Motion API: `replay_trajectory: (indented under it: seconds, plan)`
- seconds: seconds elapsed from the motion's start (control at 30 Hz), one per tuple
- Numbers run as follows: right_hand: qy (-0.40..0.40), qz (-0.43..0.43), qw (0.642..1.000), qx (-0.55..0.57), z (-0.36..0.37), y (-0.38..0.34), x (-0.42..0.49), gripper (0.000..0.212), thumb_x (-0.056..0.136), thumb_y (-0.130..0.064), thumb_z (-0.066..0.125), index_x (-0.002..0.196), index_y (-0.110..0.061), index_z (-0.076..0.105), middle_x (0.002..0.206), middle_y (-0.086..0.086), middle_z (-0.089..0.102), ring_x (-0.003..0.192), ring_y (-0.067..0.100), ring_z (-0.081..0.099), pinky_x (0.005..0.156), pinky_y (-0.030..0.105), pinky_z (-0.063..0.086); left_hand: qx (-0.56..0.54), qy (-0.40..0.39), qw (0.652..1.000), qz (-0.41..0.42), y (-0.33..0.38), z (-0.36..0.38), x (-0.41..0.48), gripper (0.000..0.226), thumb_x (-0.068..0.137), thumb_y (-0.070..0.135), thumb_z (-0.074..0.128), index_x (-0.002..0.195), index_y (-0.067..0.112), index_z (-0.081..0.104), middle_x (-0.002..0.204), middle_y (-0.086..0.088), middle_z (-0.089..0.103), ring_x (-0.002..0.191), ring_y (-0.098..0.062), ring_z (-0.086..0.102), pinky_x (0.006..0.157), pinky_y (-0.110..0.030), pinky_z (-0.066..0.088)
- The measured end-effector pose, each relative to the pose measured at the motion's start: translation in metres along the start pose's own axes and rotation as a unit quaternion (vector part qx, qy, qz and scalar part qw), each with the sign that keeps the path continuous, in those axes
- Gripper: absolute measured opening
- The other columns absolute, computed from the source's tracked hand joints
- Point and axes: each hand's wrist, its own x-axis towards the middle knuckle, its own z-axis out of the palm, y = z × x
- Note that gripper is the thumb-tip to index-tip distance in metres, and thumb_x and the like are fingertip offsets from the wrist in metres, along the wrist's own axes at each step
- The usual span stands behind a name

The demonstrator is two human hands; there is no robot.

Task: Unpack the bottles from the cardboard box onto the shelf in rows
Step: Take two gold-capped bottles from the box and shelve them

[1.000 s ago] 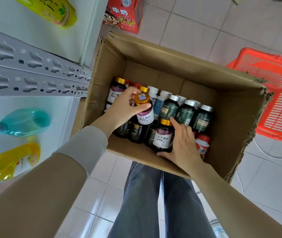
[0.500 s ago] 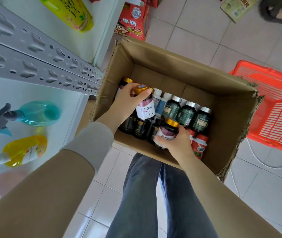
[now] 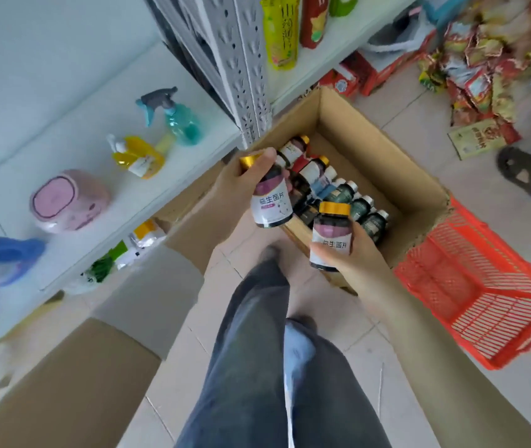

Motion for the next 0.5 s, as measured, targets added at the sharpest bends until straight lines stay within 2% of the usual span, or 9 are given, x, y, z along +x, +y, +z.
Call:
replay_trajectory:
  seconds: [0.1,0.2,0.33,0.43,0.5]
  plan:
    - [-0.039,-0.039,0.998,-0.036,0.019,-0.031,-0.046,0.057,0.065,-0.033,0.066,0.118,-0.017,0.05,0.095,-0.006,0.061,0.09,0.008,0.062,0.072,0.013,0.049,-0.056,0.024,0.997,0.046,0.018,-0.02,-0.066,0.017,0.09,0.036,0.057,0.093,0.019,0.053,0.093,-0.008,0.069,0.092,-0.029,0.066,0.096,-0.049,0.048]
    - [-0.102,-0.083,0.989,-0.064,0.047,-0.069,-0.079,0.053,0.067,-0.033,0.064,0.117,-0.025,0.047,0.1,-0.012,0.06,0.09,-0.005,0.06,0.075,0.008,0.048,-0.102,0.03,0.99,0.097,0.045,-0.048,-0.125,0.019,0.087,0.035,0.057,0.097,0.019,0.052,0.09,-0.004,0.068,0.088,-0.022,0.066,0.09,-0.041,0.052]
    - [-0.186,-0.118,0.973,-0.069,0.096,-0.123,-0.116,0.054,0.074,-0.014,0.067,0.121,-0.025,0.042,0.106,-0.005,0.059,0.092,0.003,0.059,0.077,0.01,0.049,-0.081,0.057,0.984,0.148,0.082,-0.098,-0.198,0.036,0.073,0.046,0.062,0.104,0.029,0.056,0.113,-0.004,0.067,0.109,-0.023,0.063,0.1,-0.046,0.046]
    - [-0.234,-0.153,0.956,-0.09,0.132,-0.166,-0.144,0.056,0.07,-0.02,0.066,0.122,-0.021,0.047,0.109,0.003,0.063,0.094,0.005,0.063,0.078,0.017,0.05,-0.083,0.106,0.968,0.212,0.112,-0.138,-0.252,0.029,0.077,0.042,0.061,0.102,0.028,0.057,0.107,-0.001,0.071,0.107,-0.022,0.065,0.099,-0.045,0.047]
    - [-0.248,-0.195,0.944,-0.097,0.157,-0.194,-0.161,0.06,0.068,-0.025,0.077,0.122,-0.019,0.05,0.107,0.003,0.067,0.092,0.004,0.065,0.074,0.014,0.051,-0.086,0.136,0.952,0.261,0.133,-0.163,-0.286,0.027,0.079,0.037,0.066,0.101,0.024,0.058,0.1,0.002,0.073,0.103,-0.021,0.067,0.097,-0.043,0.048]
